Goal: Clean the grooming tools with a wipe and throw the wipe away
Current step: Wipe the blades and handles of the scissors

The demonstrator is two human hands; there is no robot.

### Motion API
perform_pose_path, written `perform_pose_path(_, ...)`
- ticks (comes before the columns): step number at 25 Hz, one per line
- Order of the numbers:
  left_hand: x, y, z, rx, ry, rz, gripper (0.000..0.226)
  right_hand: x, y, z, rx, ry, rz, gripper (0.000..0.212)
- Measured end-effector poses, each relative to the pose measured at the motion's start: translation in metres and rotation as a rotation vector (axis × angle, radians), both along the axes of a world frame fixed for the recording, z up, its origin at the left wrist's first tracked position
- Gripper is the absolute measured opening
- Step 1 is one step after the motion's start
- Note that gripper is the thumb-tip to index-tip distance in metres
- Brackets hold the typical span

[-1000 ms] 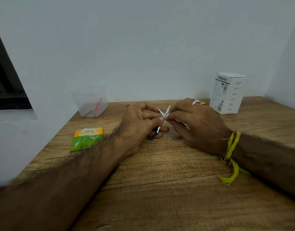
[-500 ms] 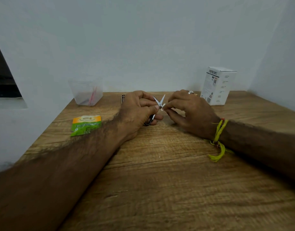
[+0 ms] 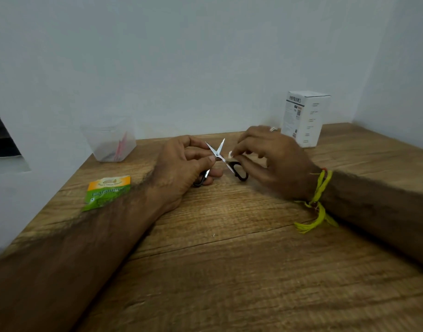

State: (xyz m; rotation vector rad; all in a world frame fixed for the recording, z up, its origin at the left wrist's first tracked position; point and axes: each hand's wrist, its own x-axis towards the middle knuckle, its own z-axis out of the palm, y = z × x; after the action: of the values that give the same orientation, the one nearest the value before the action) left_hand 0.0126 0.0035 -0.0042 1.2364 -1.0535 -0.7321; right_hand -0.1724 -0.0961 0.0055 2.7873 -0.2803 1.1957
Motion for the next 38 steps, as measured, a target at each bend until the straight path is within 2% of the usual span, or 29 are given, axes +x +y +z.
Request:
perform_pose_path(2, 0.002, -0.001, 0.000, -0.001, -0.009, 0.006, 0.022, -0.006, -0.006, 0.003, 0.033, -0.088, 0.010, 0.007)
perform_pose_path(7, 0.003, -0.002, -0.001, -0.004, -0.038, 0.004, 0.021, -0.001, -0.003, -0.002, -0.113, 0.139, 0.007, 0.011)
perform_pose_path(17, 0.000, 0.002, 0.002, -0.002, -0.012, 0.032, 0.025, 0.001, 0.001, -0.001, -0.162, 0.176, -0.009, 0.019)
perform_pose_path(21, 0.000, 0.002, 0.002, -0.008, -0.001, 0.032, 0.024, 0.001, -0.001, -0.002, -0.131, 0.168, -0.018, 0.014)
perform_pose_path(28, 0.000, 0.003, 0.002, -0.002, 0.006, 0.013, 0.023, -0.005, -0.001, -0.003, -0.108, 0.126, 0.036, 0.018)
perform_pose_path(38, 0.002, 0.001, 0.001, 0.007, -0.029, 0.030, 0.021, -0.013, 0.001, -0.003, -0.107, 0.239, 0.049, 0.011)
